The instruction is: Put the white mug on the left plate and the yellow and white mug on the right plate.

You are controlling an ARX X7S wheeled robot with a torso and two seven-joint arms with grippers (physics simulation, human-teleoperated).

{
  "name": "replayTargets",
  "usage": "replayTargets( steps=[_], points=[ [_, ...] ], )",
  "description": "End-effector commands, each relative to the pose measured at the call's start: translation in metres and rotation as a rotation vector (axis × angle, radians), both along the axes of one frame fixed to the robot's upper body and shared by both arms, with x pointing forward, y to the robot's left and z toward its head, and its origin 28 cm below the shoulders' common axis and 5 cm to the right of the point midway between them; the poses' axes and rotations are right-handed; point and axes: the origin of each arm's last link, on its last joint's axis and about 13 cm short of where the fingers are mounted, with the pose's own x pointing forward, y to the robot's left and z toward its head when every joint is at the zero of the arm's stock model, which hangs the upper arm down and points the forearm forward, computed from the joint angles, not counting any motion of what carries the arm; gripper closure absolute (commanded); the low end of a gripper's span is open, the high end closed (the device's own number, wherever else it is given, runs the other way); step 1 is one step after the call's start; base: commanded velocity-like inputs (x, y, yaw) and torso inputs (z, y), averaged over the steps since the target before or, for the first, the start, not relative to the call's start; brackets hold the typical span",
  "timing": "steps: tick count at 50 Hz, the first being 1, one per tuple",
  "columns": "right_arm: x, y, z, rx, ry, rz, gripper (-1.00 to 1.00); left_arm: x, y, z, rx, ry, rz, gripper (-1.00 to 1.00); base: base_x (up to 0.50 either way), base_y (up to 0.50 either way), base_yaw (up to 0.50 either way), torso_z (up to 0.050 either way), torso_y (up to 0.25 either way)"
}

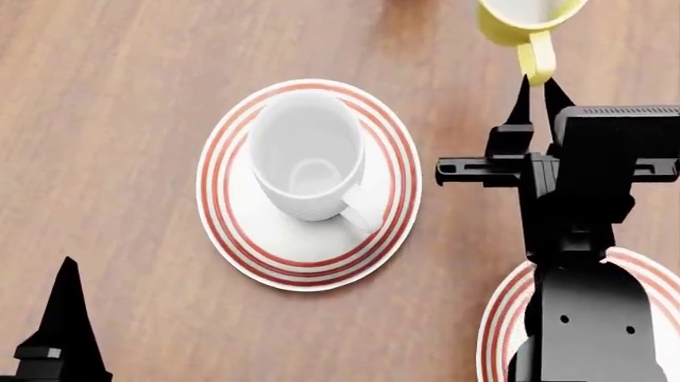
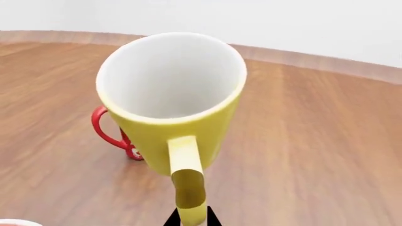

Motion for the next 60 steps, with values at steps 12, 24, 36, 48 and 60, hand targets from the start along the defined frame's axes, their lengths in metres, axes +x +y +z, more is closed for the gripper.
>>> replayTargets(
  steps=[12,24,36,48,60],
  points=[
    [-0.076,-0.008,-0.017,0.028,-0.085,0.02,1.0,0.002,-0.007,-0.004,0.03,0.012,-0.027,-1.0,0.0,0.0,0.0,0.0,0.0],
    [-0.123,-0.009,-0.036,-0.081,-0.039,-0.027,1.0,0.002,-0.006,-0.003,0.028,0.011,-0.027,-1.0,0.0,0.0,0.0,0.0,0.0],
    [-0.168,-0.018,-0.049,-0.174,-0.057,-0.063,1.0,0.002,-0.008,-0.001,0.029,0.01,-0.036,-1.0,0.0,0.0,0.0,0.0,0.0],
    [-0.197,-0.021,-0.047,-0.187,-0.082,-0.074,1.0,0.002,-0.005,0.0,0.025,0.006,-0.026,-1.0,0.0,0.0,0.0,0.0,0.001],
    [-0.235,-0.021,-0.049,-0.209,-0.09,-0.092,1.0,0.003,-0.005,-0.001,0.026,0.006,-0.025,-1.0,0.0,0.0,0.0,0.0,0.0]
  ],
)
